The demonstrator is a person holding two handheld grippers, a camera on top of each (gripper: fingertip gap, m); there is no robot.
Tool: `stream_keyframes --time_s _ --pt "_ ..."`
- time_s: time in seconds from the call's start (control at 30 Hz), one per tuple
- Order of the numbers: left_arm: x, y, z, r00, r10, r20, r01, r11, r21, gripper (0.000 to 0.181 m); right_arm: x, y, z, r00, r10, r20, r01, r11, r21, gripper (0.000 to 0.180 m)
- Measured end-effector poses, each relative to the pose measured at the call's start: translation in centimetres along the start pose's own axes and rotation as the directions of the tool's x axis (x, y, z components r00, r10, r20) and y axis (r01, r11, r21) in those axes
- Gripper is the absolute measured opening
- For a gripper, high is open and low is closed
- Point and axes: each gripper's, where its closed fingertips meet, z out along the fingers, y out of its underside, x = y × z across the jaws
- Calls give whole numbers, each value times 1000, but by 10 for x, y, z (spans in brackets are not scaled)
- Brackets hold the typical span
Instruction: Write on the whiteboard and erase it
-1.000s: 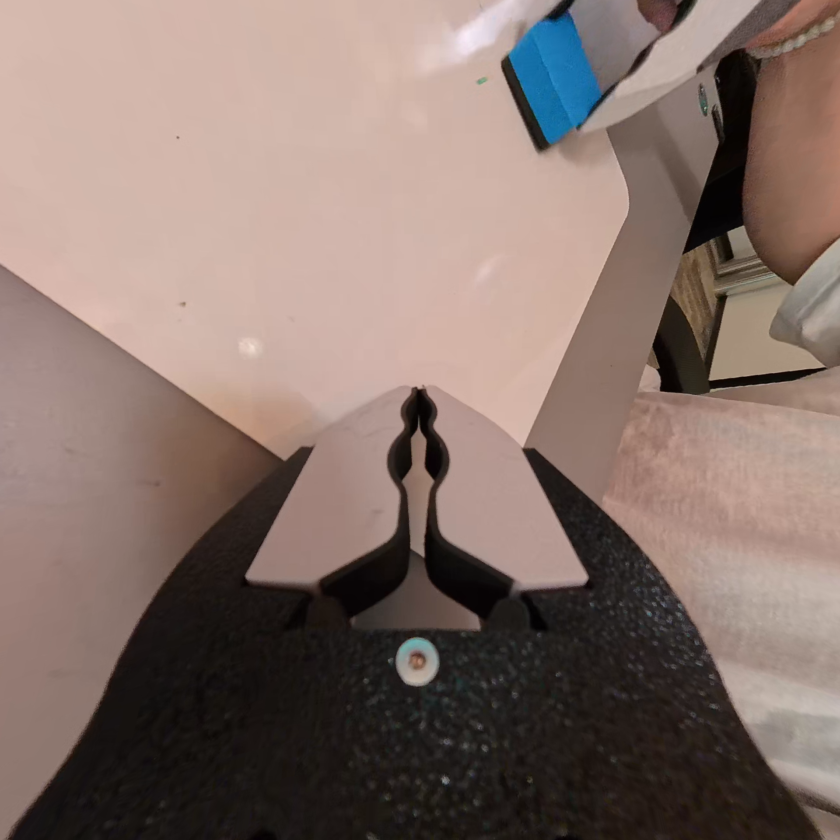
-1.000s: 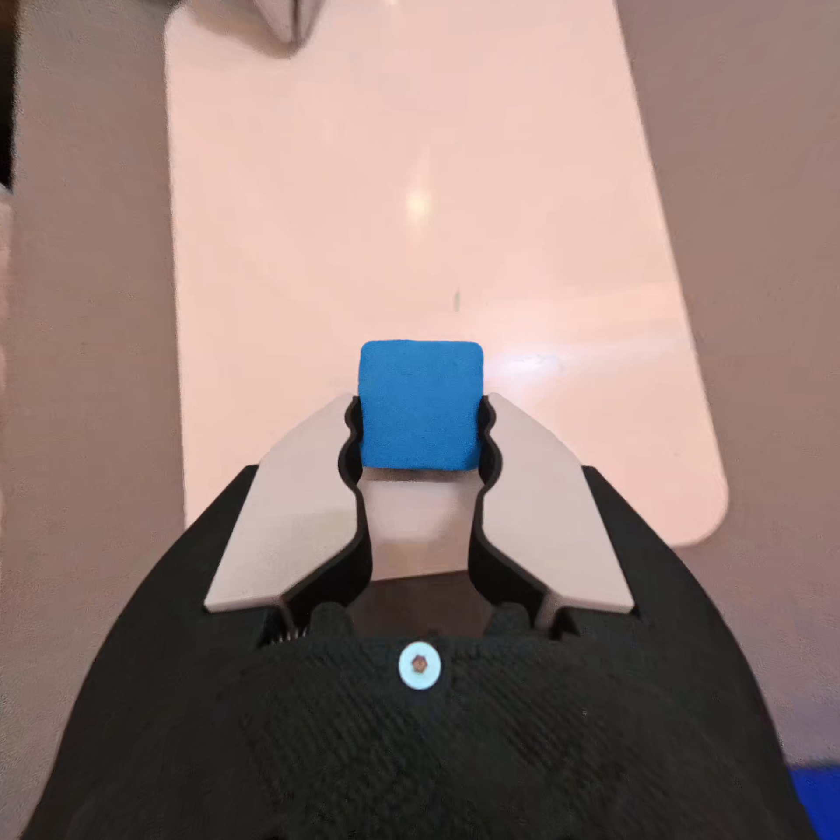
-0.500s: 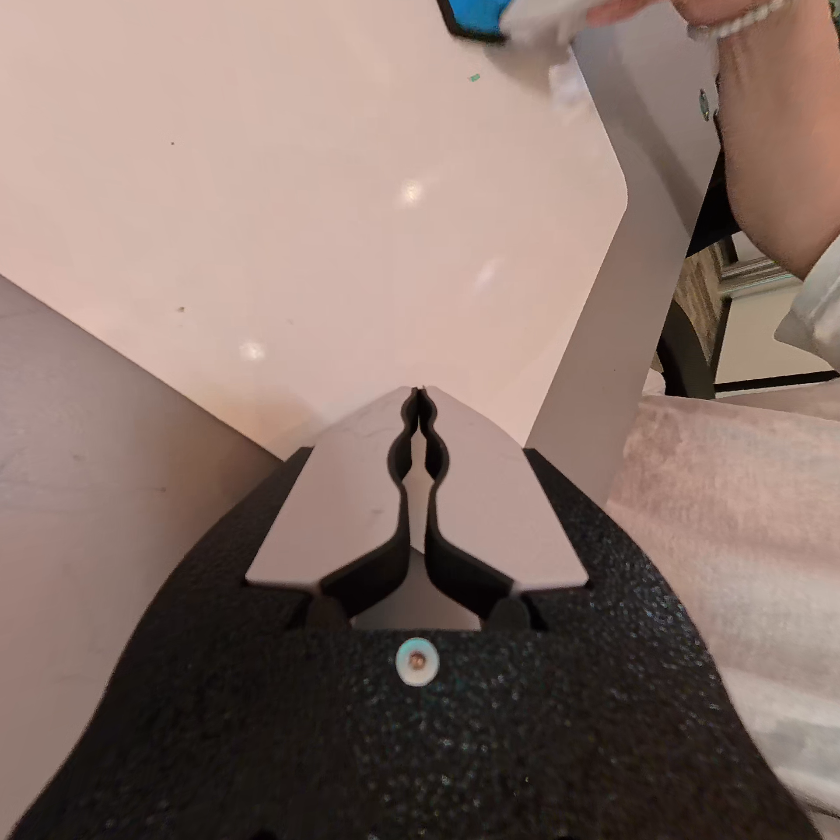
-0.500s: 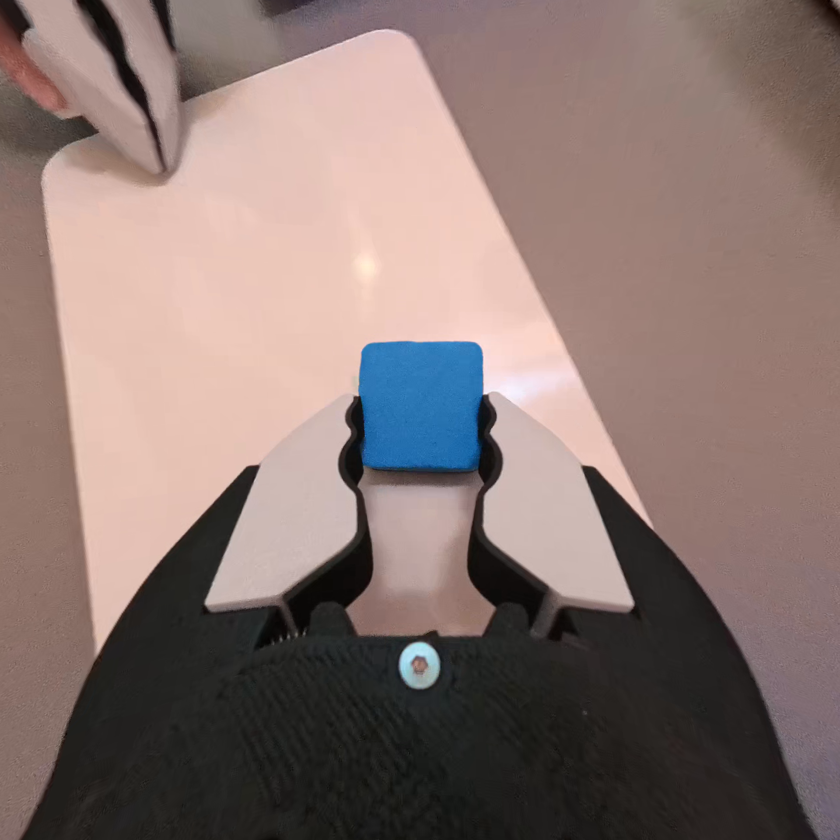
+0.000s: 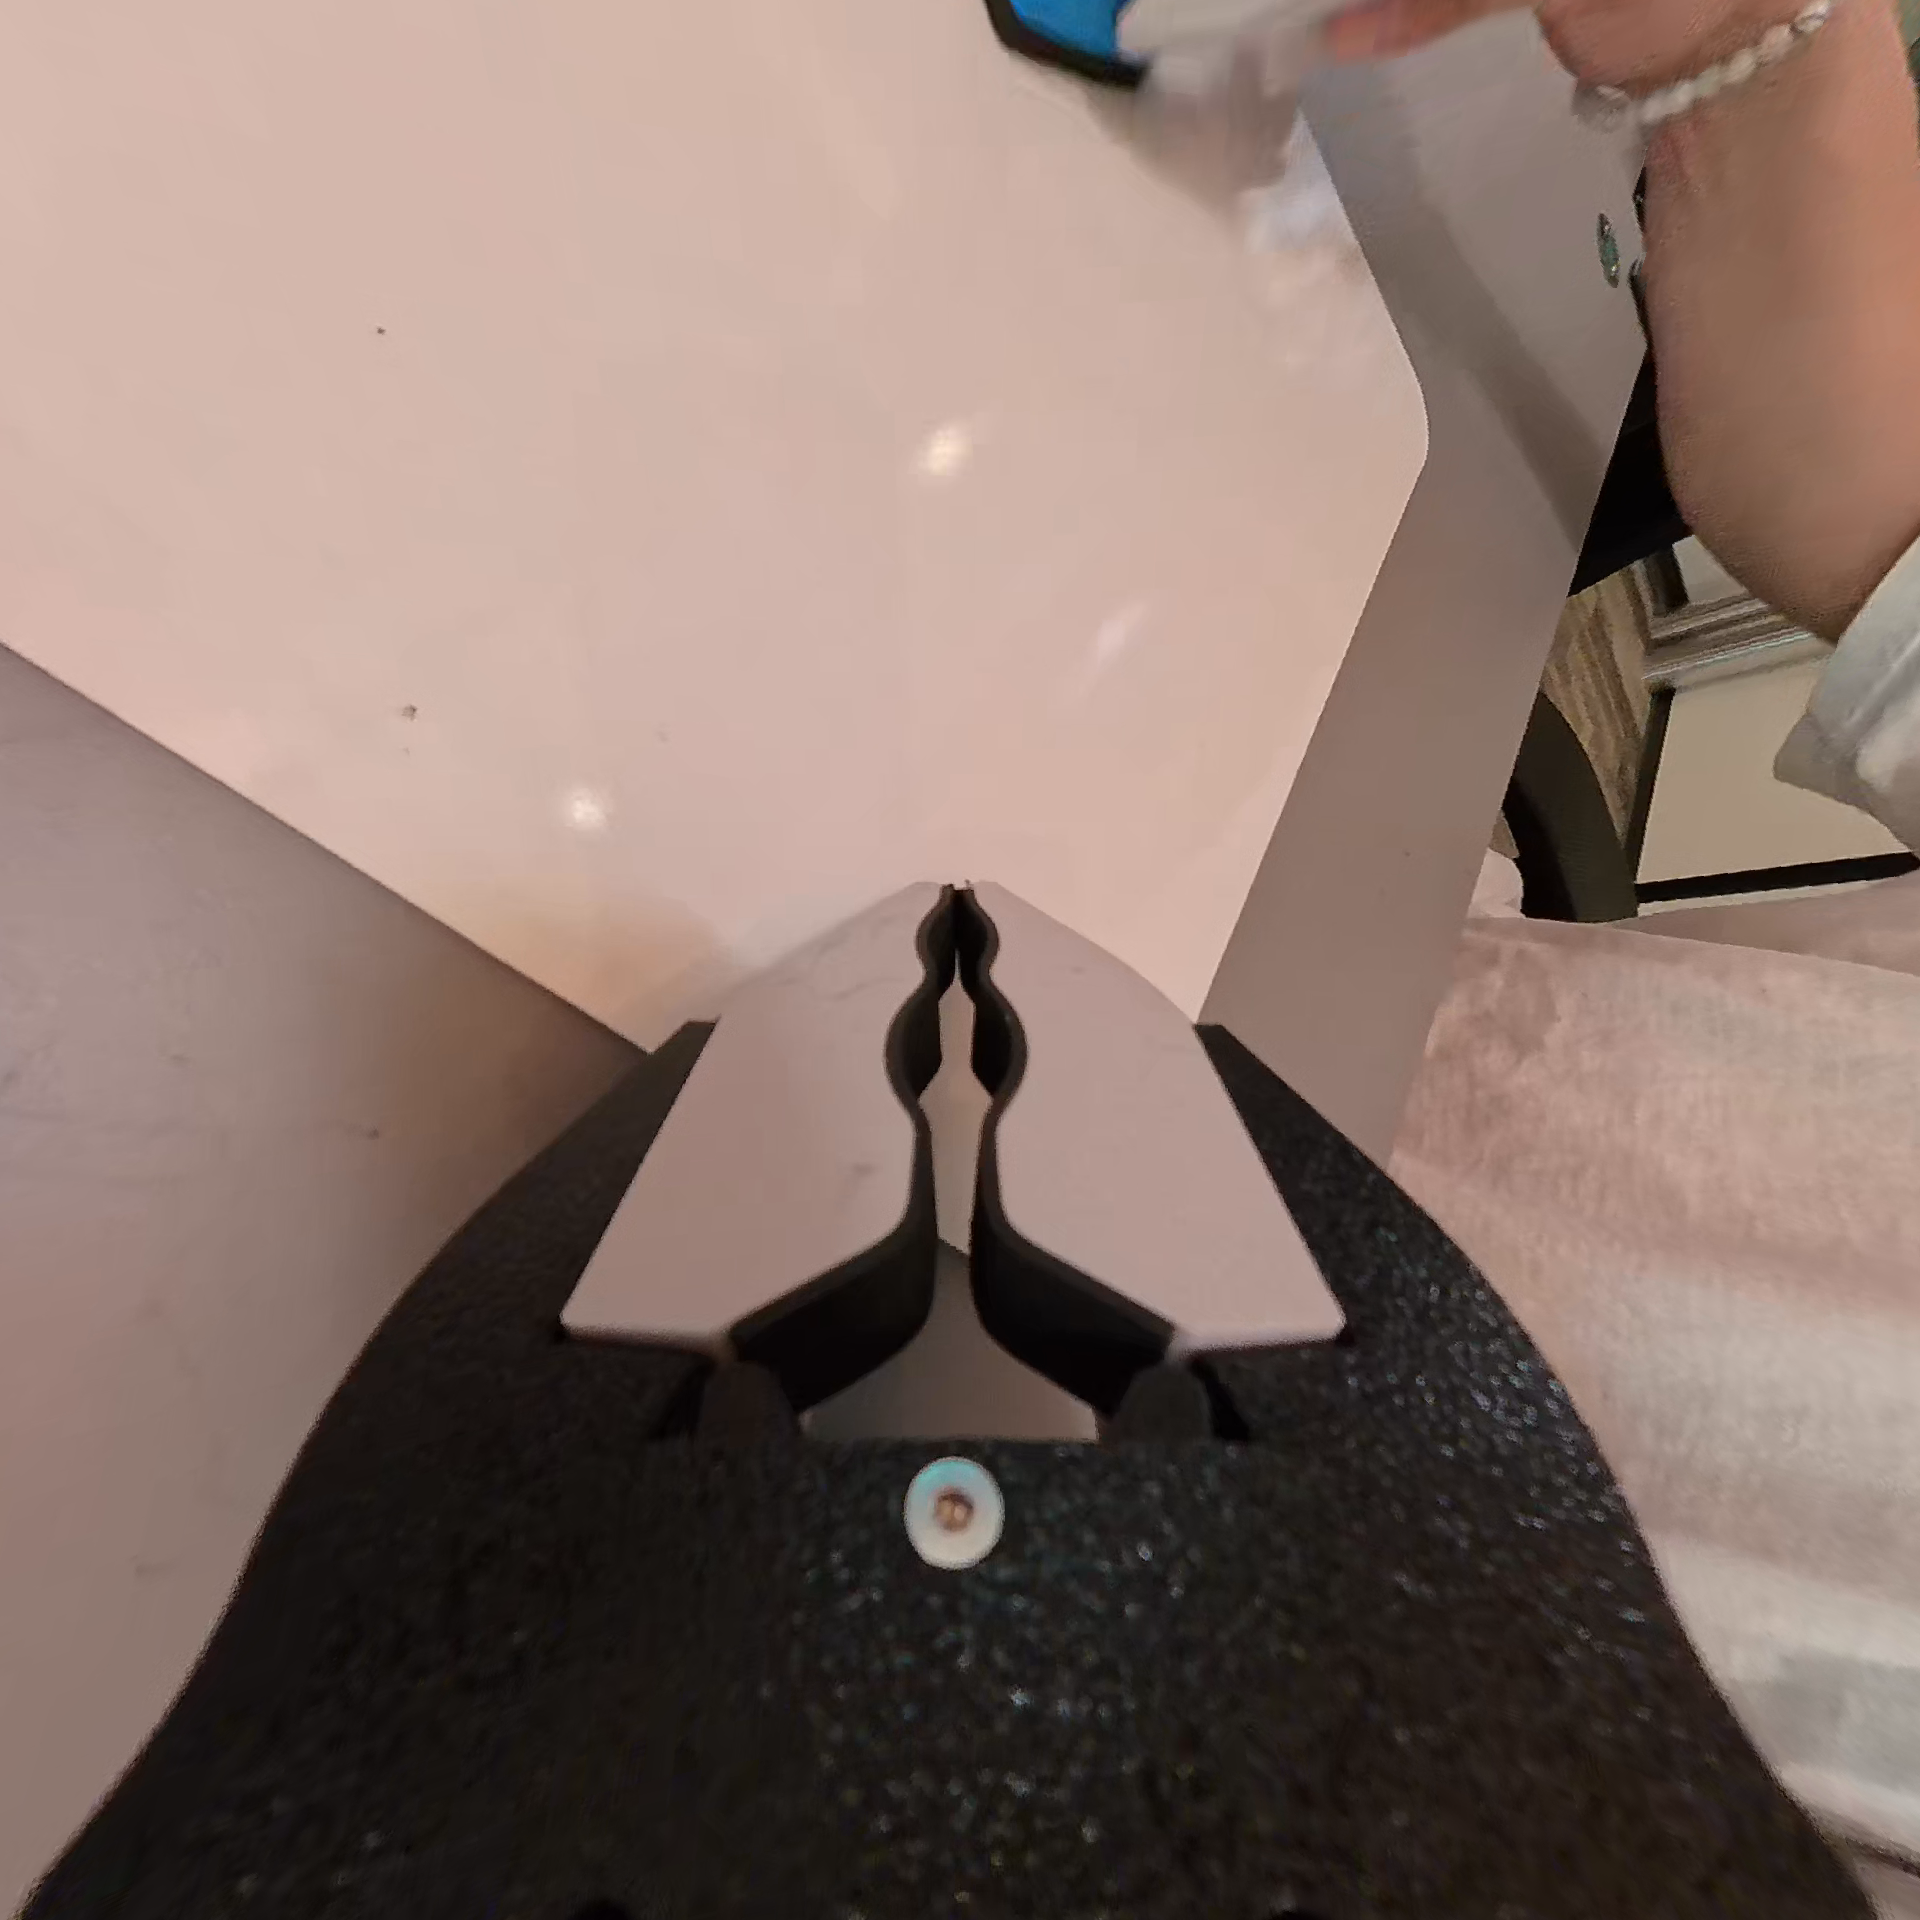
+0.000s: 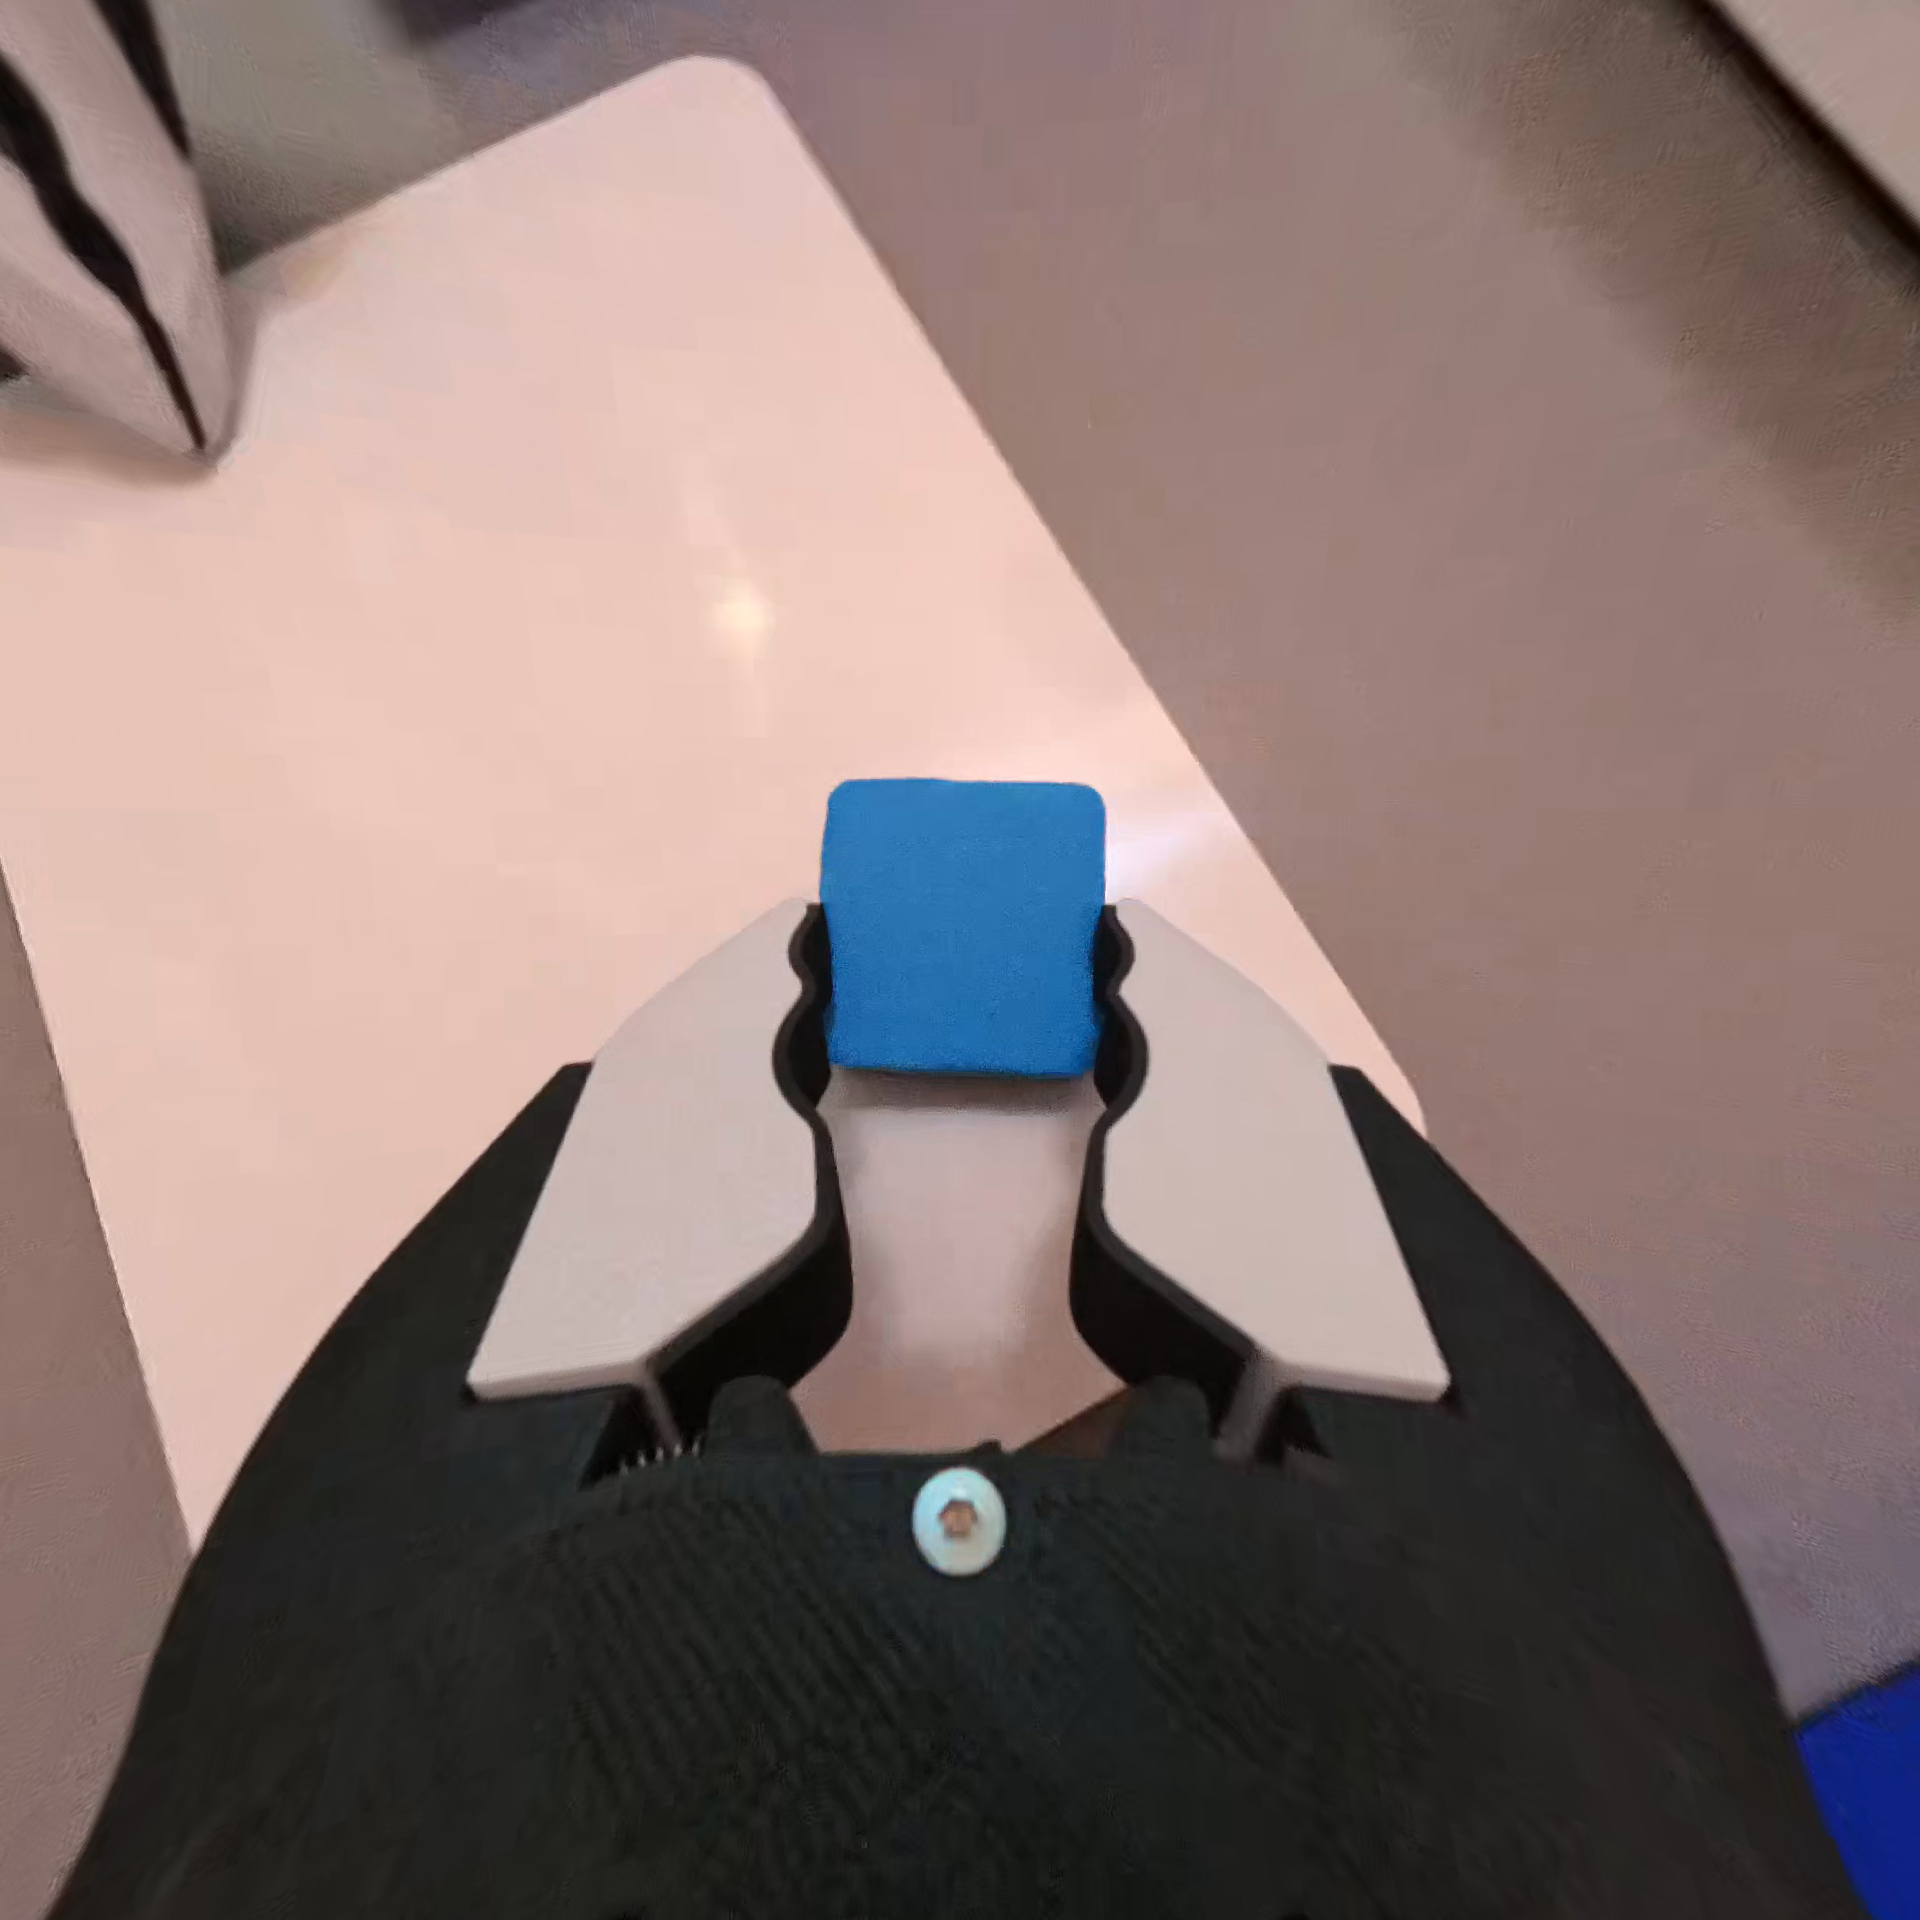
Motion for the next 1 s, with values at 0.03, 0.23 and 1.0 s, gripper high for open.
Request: stream_keyframes --time_s 0.03,0.23,1.0 --pt "0 0 0 1000 0 0 0 1000 1 0 8 3 -4 998 56 -37 -55 998 18 50" --pt "0 1 0 1000 9 5 -9 1000 5 0 -39 21 -18 993 -94 65 94 996 -3 50" --pt "-50 -79 -171 850 -71 521 -151 917 370 15 -61 25 -98 994 49 -95 -34 987 157 107"
